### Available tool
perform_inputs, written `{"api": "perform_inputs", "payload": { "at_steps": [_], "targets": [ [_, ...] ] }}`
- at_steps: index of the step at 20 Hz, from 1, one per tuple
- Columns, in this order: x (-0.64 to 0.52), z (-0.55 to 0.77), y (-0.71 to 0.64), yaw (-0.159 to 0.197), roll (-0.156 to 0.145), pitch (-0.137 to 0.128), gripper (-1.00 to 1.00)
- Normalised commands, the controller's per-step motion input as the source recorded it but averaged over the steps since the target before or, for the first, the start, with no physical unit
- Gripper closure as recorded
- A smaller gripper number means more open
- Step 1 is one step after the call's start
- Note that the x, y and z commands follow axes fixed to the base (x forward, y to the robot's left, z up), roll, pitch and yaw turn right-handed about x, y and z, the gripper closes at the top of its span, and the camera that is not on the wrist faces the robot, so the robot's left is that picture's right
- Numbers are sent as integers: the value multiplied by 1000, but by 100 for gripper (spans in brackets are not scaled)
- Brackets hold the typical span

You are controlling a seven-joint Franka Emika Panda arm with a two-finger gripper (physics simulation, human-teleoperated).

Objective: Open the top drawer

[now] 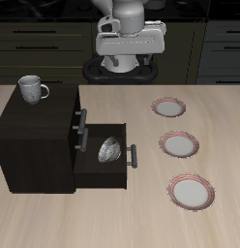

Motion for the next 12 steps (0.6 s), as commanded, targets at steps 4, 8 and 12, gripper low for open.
{"api": "perform_inputs", "payload": {
  "at_steps": [4, 8, 12],
  "targets": [
    [203, -16, 90, 28, -18, 5, -100],
    [123, 5, 3, 13, -17, 1, -100],
    [229, 12, 102, 19, -34, -11, -100]
  ]
}}
